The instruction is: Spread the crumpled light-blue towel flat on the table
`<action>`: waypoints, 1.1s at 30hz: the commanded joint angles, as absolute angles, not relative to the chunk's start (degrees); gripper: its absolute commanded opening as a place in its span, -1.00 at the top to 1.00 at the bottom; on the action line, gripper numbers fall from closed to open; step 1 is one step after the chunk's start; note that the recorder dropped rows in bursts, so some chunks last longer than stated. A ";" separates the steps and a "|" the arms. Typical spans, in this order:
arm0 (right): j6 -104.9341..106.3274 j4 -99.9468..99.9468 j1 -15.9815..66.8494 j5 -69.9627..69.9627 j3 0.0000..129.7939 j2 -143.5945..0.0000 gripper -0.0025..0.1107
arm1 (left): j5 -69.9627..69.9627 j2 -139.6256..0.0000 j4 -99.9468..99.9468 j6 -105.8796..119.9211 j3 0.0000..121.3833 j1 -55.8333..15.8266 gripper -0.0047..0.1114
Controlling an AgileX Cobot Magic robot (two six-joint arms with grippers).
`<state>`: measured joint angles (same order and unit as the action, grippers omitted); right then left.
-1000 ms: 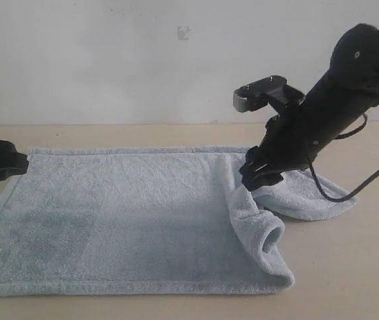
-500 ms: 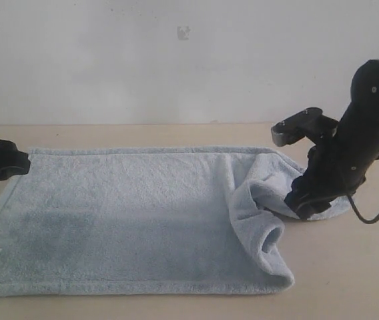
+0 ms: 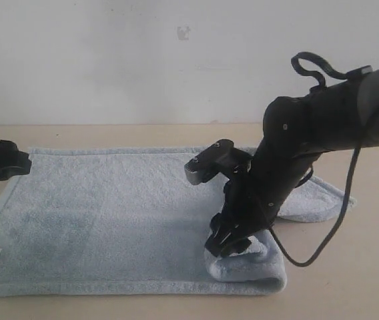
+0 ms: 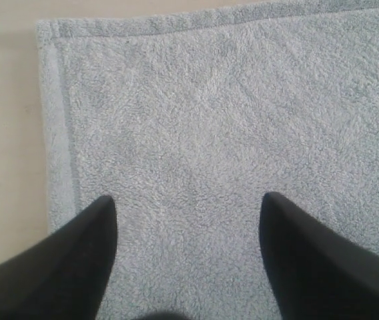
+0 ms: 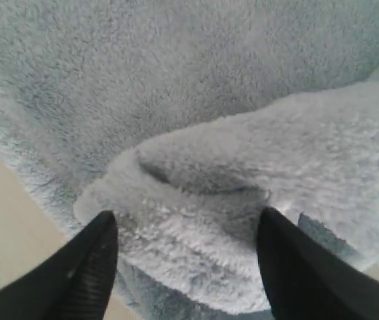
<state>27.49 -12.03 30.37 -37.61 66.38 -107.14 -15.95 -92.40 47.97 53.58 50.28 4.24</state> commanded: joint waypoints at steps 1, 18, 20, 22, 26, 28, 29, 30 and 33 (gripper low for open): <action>22.86 -7.08 30.31 -40.58 66.26 -103.79 -0.07 | -16.33 -92.35 48.64 53.70 50.50 3.96 -0.10; 16.78 2.82 30.31 -35.56 61.27 -104.62 -0.07 | -16.55 -92.35 49.04 53.70 50.50 3.96 -0.10; 17.10 2.82 30.52 -35.40 61.27 -105.22 -0.07 | -16.42 -92.35 49.04 53.70 50.50 3.96 -0.10; 17.10 2.21 30.66 -34.67 61.27 -105.61 -0.07 | -16.32 -92.35 49.04 53.70 50.50 3.96 -0.10; 17.41 2.21 31.03 -33.27 61.27 -105.98 -0.07 | -16.32 -92.35 49.04 53.70 50.50 3.96 -0.10; 17.41 2.21 31.46 -33.67 61.27 -105.96 -0.07 | -16.32 -92.35 49.04 53.70 50.50 3.96 -0.10; 17.41 2.21 31.70 -34.12 61.27 -105.96 -0.07 | -16.32 -92.35 49.04 53.70 50.50 3.96 -0.10; 17.41 2.21 32.00 -34.96 61.27 -105.96 -0.07 | -16.32 -92.35 49.04 53.70 50.50 3.96 -0.10; 17.41 2.21 32.71 -35.77 61.27 -105.96 -0.03 | -16.32 -92.35 49.04 53.70 50.50 3.96 -0.10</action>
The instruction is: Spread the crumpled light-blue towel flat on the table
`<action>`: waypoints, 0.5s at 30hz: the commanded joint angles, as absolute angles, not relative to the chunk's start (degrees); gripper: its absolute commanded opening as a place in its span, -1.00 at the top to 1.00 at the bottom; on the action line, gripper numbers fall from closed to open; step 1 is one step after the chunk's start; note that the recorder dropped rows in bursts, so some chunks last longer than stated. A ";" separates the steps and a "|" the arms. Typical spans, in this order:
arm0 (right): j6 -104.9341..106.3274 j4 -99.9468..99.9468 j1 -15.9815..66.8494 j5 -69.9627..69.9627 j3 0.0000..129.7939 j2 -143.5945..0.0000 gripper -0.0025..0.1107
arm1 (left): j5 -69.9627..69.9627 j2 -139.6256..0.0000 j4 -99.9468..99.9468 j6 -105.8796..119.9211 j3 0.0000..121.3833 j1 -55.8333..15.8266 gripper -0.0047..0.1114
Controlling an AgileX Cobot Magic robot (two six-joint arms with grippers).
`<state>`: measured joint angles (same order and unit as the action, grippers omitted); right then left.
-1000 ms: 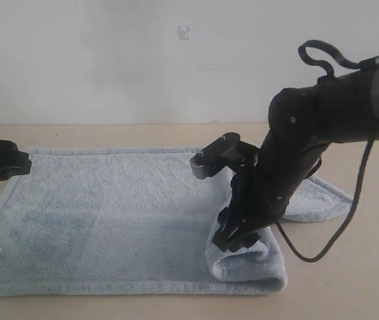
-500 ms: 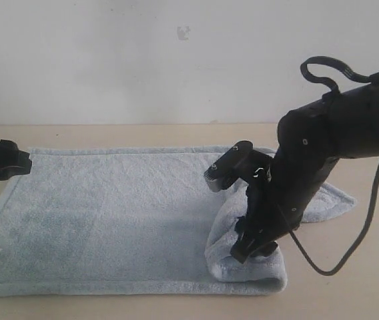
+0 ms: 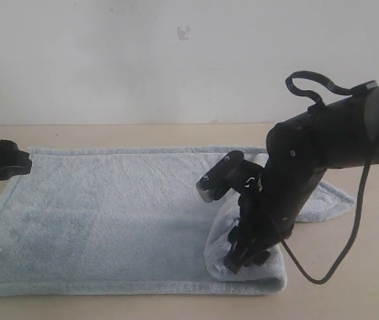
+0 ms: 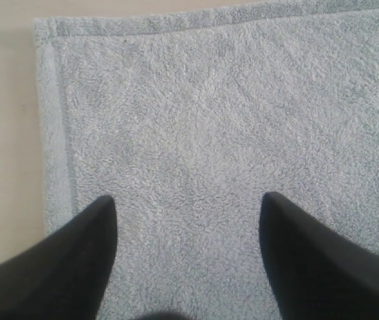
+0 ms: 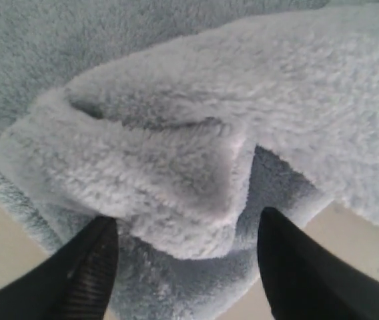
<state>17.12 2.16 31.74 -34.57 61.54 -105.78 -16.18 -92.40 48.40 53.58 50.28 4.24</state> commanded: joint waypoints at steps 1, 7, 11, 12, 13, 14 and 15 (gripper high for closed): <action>17.41 2.21 32.99 -35.66 61.27 -105.96 0.01 | -16.15 -92.35 49.04 53.70 50.50 3.96 -0.10; 17.19 4.45 33.22 -32.80 61.27 -105.96 0.13 | -16.27 -92.35 49.04 53.70 50.50 3.96 -0.10; 15.06 7.67 33.22 -31.17 61.27 -105.96 0.07 | -16.27 -92.35 49.04 53.70 50.50 3.96 -0.10; 14.95 8.28 33.22 -30.81 61.27 -105.96 0.07 | -16.27 -92.35 49.04 53.70 50.50 3.96 -0.10; 14.95 8.28 33.22 -30.17 61.27 -105.96 0.07 | -16.27 -92.35 49.04 53.70 50.50 3.96 -0.10; 14.95 8.41 33.22 -29.72 61.27 -106.08 0.07 | -16.27 -92.35 49.04 53.70 50.50 3.96 -0.10; 14.95 8.41 33.22 -29.16 61.27 -106.33 0.07 | -16.27 -92.35 49.04 53.70 50.50 3.96 -0.10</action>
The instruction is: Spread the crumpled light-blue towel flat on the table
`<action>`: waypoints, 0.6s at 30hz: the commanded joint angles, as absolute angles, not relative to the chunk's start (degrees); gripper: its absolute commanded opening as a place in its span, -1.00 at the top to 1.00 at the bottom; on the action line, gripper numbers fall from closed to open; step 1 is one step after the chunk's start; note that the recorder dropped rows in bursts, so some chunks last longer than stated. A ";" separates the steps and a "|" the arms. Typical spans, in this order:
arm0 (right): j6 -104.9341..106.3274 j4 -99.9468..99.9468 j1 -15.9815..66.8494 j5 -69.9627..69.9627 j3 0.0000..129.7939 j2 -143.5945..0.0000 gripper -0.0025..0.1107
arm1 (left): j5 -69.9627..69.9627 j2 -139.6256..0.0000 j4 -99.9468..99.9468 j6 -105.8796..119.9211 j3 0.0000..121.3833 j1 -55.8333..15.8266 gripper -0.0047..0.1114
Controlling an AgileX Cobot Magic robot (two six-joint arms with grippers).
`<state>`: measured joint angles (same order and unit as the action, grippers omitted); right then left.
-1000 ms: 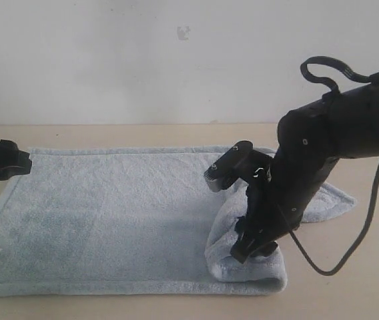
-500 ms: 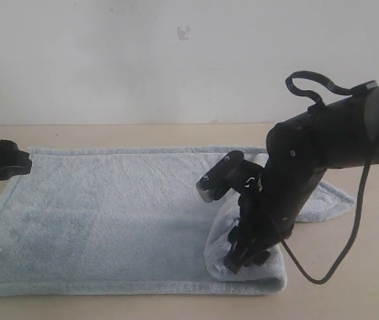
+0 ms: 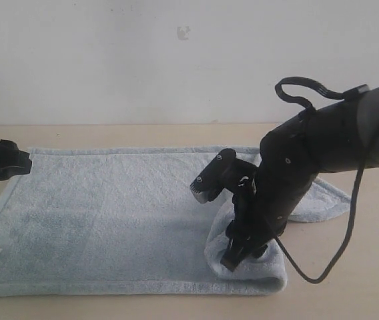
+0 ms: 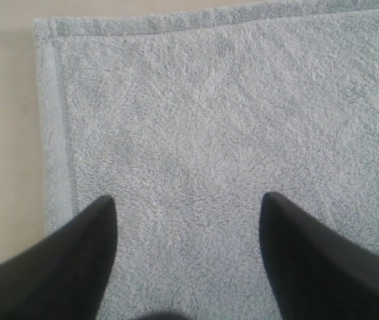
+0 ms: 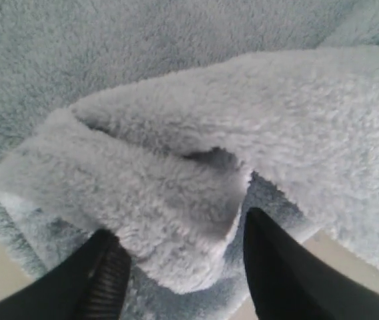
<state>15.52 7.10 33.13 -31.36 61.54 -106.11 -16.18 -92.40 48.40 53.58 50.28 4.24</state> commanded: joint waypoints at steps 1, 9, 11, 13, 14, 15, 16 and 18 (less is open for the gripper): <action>14.95 8.41 33.22 -28.82 61.27 -106.68 0.08 | -16.38 -92.35 49.04 53.70 50.50 3.96 -0.10; 10.69 11.30 33.22 -29.59 61.27 -106.80 0.91 | -16.53 -92.35 49.04 53.70 50.50 3.96 -0.10; 7.80 14.75 33.22 -31.65 61.27 -104.12 0.93 | -16.53 -92.35 49.04 53.70 50.50 3.96 -0.10; 2.91 21.73 33.22 -35.93 61.27 -100.68 0.93 | -16.53 -92.35 49.04 53.70 50.50 3.96 -0.10; 0.00 26.05 33.22 -38.30 61.27 -99.27 0.93 | -16.53 -92.35 49.04 53.70 50.50 3.96 -0.10; -3.59 30.65 33.22 -41.86 61.27 -97.53 0.93 | -16.53 -92.35 49.04 53.70 50.50 3.96 -0.10; -6.67 34.77 33.22 -46.17 61.27 -95.93 0.93 | -16.51 -92.35 49.29 53.70 50.50 3.96 -0.10; -10.17 40.17 32.97 -54.70 61.27 -93.67 0.93 | -16.51 -92.35 50.27 53.70 50.50 3.96 -0.10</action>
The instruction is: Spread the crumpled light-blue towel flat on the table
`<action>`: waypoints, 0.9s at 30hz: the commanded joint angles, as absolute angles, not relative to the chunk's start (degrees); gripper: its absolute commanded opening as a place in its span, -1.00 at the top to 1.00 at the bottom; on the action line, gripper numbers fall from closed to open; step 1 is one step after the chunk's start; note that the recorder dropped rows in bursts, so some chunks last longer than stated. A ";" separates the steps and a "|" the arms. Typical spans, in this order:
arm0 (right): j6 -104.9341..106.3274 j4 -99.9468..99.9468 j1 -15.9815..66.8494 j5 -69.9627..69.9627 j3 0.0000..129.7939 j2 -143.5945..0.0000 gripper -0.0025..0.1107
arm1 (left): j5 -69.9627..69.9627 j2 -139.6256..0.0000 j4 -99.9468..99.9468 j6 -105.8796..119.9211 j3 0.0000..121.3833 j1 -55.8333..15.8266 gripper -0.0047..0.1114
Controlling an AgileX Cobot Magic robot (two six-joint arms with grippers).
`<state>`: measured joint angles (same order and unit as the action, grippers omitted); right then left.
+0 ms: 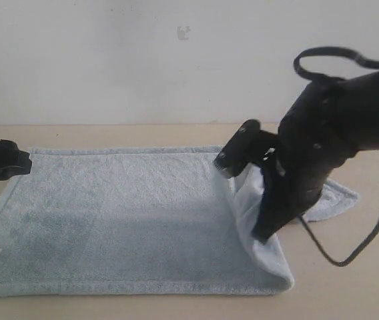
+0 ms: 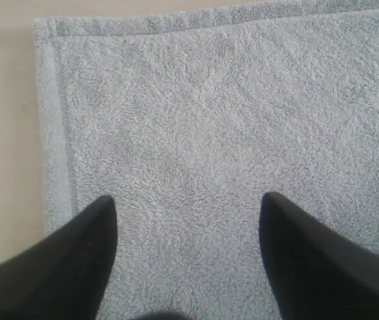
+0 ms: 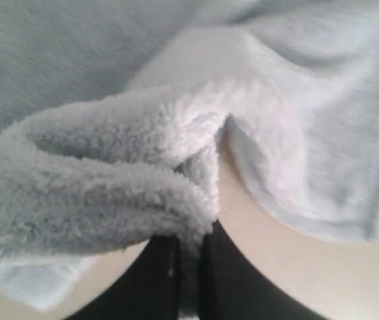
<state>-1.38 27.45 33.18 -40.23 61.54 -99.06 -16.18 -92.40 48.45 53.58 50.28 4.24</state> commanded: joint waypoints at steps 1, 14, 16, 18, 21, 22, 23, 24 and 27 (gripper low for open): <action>-10.57 41.70 32.44 -59.12 61.09 -92.70 0.93 | -16.51 -92.35 50.40 53.70 50.50 3.96 -0.10; -4.32 29.51 22.31 -64.14 43.37 -87.79 0.85 | -17.03 -92.35 50.38 53.70 50.50 3.96 -0.10; -2.77 24.96 22.31 -62.94 44.04 -87.64 0.57 | -17.03 -92.35 50.54 53.70 50.50 3.96 -0.10; -2.05 20.54 22.31 -60.71 44.69 -86.78 0.16 | -17.03 -92.35 50.54 53.70 50.50 3.96 -0.10; -3.84 18.89 22.31 -55.76 44.67 -84.23 -0.42 | -17.03 -92.35 50.54 53.70 50.50 3.96 -0.10; -4.49 18.77 22.31 -54.59 44.67 -83.21 -0.43 | -17.03 -92.35 50.54 53.70 50.50 3.96 -0.10; -4.89 18.77 22.20 -53.66 44.67 -82.15 -0.38 | -16.93 -92.35 50.53 53.70 50.50 3.96 -0.10; -5.27 18.77 22.20 -53.10 44.67 -81.10 -0.31 | -16.93 -92.35 50.53 53.70 50.50 3.96 -0.10; -12.36 25.60 22.20 -50.56 44.67 -77.99 -0.13 | -16.80 -92.35 50.53 53.70 50.50 3.96 -0.10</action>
